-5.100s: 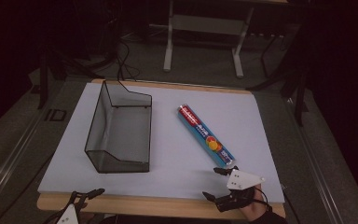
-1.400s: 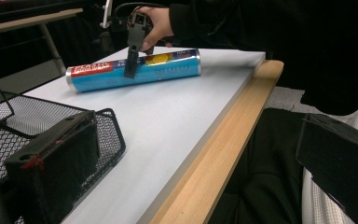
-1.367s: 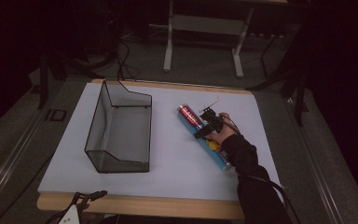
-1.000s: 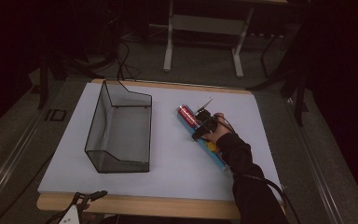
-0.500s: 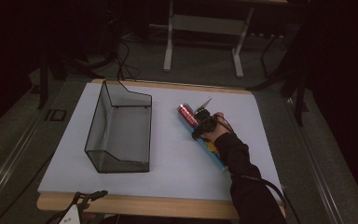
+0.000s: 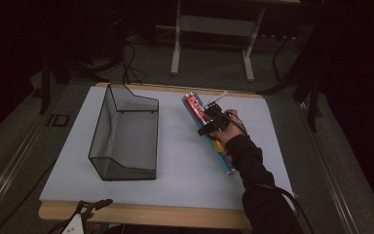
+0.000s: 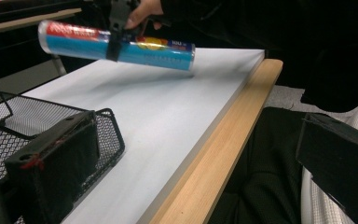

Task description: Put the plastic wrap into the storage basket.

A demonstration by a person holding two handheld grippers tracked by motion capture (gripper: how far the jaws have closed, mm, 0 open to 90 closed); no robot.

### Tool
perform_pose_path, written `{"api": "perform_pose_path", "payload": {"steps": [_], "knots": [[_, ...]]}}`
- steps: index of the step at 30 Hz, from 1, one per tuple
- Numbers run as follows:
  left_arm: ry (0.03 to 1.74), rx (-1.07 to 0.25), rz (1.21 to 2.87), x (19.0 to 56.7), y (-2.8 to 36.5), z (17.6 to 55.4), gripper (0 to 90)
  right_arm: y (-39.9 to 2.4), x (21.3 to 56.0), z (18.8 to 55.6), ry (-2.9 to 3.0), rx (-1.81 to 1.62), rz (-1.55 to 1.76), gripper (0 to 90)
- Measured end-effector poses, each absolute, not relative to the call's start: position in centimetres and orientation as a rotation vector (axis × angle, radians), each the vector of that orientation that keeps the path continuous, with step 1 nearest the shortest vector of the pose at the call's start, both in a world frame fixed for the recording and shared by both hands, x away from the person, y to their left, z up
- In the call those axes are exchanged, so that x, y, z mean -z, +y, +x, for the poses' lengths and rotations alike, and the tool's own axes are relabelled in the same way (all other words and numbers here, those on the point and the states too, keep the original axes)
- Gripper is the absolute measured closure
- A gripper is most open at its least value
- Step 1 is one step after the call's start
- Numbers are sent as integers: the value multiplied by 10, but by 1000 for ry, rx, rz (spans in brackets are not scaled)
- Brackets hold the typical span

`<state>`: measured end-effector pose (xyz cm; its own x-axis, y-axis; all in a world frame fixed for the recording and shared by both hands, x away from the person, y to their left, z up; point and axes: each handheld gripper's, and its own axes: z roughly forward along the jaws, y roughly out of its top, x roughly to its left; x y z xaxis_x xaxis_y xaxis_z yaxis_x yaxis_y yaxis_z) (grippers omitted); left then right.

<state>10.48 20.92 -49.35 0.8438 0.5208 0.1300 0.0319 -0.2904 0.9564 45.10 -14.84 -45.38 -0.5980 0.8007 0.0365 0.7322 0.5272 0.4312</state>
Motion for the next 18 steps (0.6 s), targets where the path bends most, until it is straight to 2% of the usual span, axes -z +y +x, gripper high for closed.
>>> {"api": "perform_pose_path", "payload": {"steps": [18], "knots": [[416,-509,1817,493,209,104,1,-111,383,433,2528,-927,1268,317]]}}
